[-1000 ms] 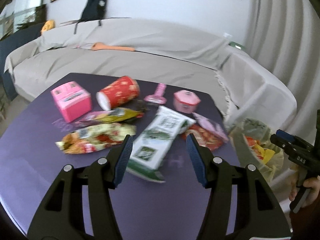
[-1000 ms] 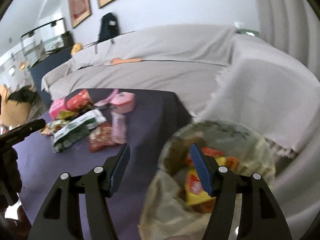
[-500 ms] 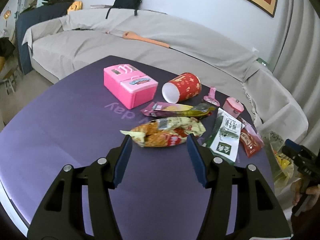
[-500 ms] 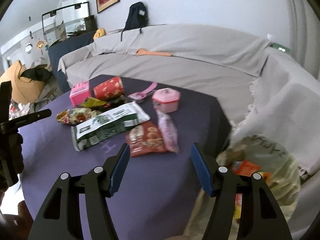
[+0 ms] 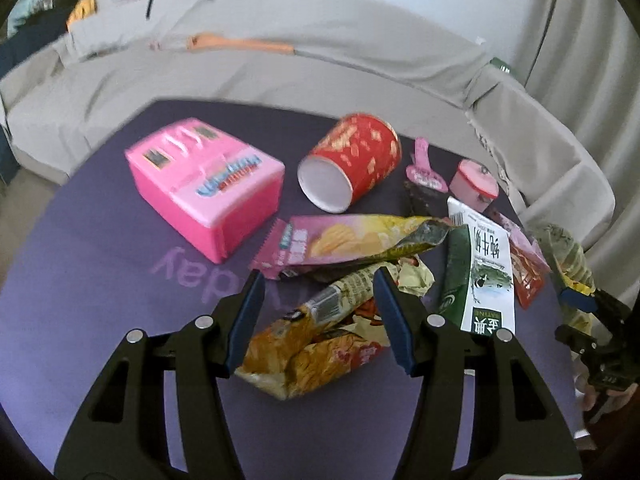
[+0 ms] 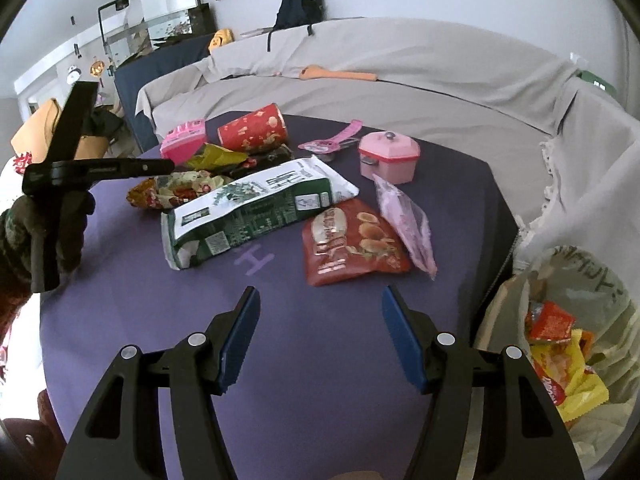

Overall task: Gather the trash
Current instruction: 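Grasp the long chip wrapper with the left tool while the right tool grasps the pink popsicle wrapper, then carry both wrappers over the bin and open the left tool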

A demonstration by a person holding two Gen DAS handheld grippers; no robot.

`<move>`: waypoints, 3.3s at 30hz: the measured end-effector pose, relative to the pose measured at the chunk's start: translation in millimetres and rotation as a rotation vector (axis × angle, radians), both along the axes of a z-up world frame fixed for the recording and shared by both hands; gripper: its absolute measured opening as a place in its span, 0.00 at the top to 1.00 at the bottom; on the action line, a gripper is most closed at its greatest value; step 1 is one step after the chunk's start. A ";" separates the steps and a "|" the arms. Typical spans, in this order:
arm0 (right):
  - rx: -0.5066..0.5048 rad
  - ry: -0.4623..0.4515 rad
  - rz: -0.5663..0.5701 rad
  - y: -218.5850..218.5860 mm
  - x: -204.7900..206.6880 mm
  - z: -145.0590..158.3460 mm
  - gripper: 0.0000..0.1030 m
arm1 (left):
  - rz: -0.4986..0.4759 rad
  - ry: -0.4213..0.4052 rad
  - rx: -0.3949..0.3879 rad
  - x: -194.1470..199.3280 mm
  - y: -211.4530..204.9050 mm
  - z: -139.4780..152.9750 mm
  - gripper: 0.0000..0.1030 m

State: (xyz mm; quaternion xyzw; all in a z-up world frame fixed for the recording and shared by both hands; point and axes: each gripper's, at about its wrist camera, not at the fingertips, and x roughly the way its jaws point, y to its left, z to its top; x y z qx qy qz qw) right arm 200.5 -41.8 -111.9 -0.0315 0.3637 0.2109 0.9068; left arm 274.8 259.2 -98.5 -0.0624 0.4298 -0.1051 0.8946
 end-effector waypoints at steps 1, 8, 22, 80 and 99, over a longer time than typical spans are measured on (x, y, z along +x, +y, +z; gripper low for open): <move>0.001 -0.004 -0.010 -3.5 1.1 0.9 0.42 | 0.000 0.016 0.000 1.2 -1.8 -3.0 0.48; 0.060 -0.012 -0.081 -35.3 19.2 9.5 0.42 | -0.006 0.056 0.002 -30.8 -17.5 -8.8 0.48; 0.070 0.101 -0.092 -23.8 110.6 -8.7 0.44 | -0.026 0.067 -0.028 -74.3 -20.6 0.1 0.48; 0.026 -0.175 -0.132 -106.4 1.8 123.0 0.88 | -0.168 -0.274 0.056 -91.7 -169.1 135.8 0.69; 0.081 -0.208 -0.432 -264.2 -62.0 95.5 0.88 | -0.455 -0.104 -0.135 -42.9 -341.7 73.7 0.69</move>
